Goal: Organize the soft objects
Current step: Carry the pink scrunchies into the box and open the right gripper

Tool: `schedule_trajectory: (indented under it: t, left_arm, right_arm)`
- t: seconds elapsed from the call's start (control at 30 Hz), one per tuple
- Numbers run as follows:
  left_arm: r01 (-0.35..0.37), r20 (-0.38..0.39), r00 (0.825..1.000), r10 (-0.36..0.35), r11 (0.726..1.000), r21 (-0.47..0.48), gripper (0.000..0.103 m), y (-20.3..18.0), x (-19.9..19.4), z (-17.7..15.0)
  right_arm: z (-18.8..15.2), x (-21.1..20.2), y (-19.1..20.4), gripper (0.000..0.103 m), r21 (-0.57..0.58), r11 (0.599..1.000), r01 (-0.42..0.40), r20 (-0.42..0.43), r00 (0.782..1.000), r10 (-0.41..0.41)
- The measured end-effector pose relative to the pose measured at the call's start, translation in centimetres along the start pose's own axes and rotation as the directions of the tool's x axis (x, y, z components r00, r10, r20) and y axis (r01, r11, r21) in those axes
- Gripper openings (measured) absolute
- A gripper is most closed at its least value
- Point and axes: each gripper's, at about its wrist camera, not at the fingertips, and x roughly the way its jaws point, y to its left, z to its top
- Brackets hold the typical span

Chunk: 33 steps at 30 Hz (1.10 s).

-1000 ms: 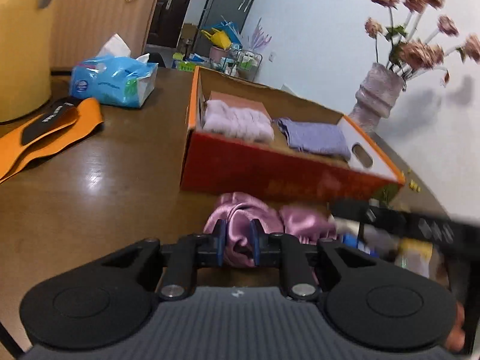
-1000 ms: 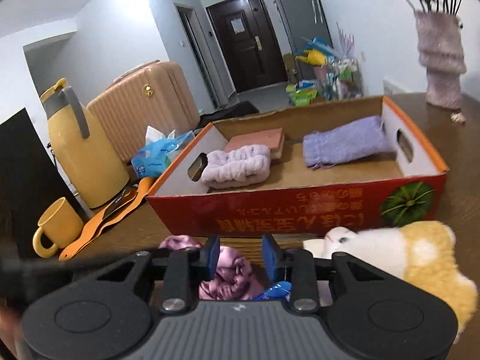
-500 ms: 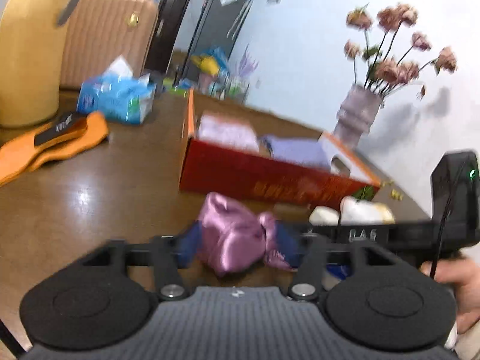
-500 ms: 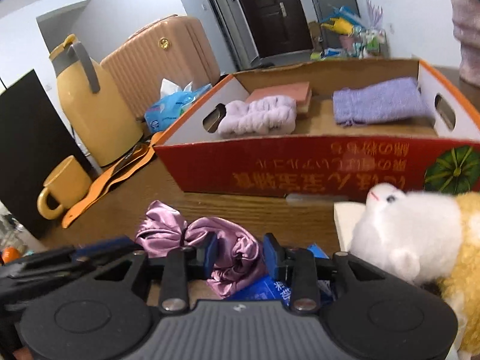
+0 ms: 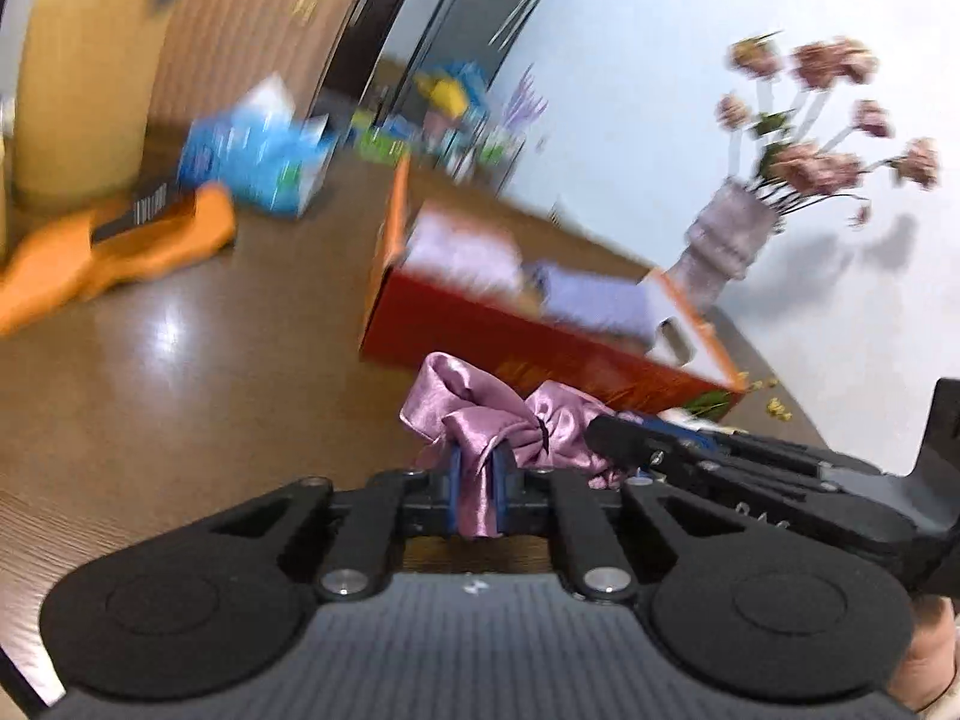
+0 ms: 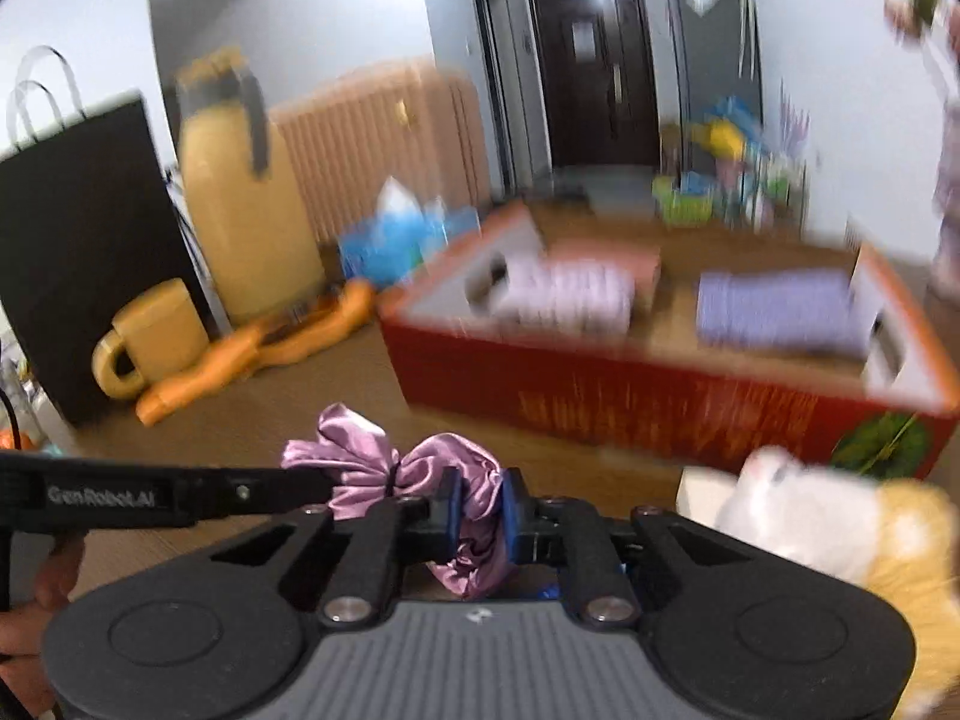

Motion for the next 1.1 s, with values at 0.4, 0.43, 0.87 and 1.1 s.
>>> schedule_trajectory:
  t: [0.4,0.43,0.87,1.1]
  left_arm:
    - [0.073,-0.044,0.996,-0.072,0.997,0.033,0.01,-4.0,-7.1,-7.1]
    - [0.057,-0.053,0.997,-0.054,0.997,0.051,0.01,-4.4,-6.9,-7.4]
    - [0.087,-0.037,0.996,-0.084,0.992,0.092,0.01,-5.9,-6.5,-6.5]
    - [0.153,-0.045,0.988,-0.15,0.985,0.077,0.01,-5.6,-3.9,-4.4]
  right_arm:
    - [-8.1,-13.6,2.0,0.013,0.117,0.992,-0.036,0.165,0.986,0.016]
    - [-9.0,-13.9,1.7,0.013,0.14,0.989,-0.047,0.163,0.986,0.024]
    - [-10.0,-14.3,0.5,0.013,0.181,0.983,-0.04,0.191,0.982,0.005]
    - [-8.1,-13.6,-1.1,0.013,0.193,0.981,-0.029,0.218,0.976,-0.014]
